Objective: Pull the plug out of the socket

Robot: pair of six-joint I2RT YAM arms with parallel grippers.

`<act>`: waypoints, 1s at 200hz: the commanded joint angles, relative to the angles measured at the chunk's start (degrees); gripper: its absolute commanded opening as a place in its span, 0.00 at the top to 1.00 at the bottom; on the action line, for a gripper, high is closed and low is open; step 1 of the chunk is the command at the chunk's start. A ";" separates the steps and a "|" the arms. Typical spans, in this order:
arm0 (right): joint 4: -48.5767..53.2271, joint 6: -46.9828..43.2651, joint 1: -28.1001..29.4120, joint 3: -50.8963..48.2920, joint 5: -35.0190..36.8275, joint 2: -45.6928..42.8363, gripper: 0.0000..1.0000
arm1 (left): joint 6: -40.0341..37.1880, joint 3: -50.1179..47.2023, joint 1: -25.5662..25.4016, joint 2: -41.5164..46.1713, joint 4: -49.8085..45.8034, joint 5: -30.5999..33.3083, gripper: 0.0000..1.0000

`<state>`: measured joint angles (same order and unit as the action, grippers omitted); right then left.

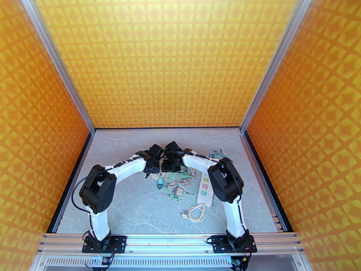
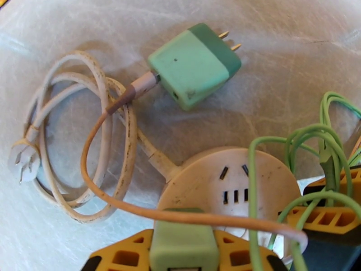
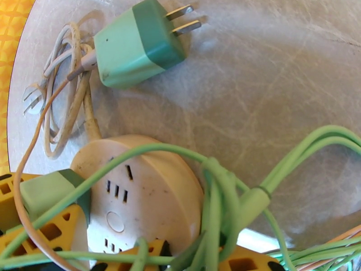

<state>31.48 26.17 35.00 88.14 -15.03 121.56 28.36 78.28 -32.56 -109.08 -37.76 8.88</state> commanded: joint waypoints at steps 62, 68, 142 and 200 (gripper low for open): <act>6.83 -1.31 2.08 -4.14 5.38 7.73 0.71 | 1.78 -0.16 1.25 4.01 -0.49 -9.02 0.92; 6.96 -1.44 2.17 -3.99 5.48 7.74 0.71 | 1.24 0.23 0.50 3.63 -1.02 -7.66 0.92; 7.28 -0.79 2.79 -3.77 5.88 8.44 0.71 | -0.56 3.69 -7.70 -0.22 -6.67 6.44 0.98; 7.15 -0.95 2.96 -4.28 6.59 7.82 0.71 | 4.58 3.56 -0.50 2.37 -5.38 -7.41 0.99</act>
<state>31.44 26.04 36.07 88.55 -13.67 121.82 30.70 80.20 -35.03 -109.14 -42.19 14.76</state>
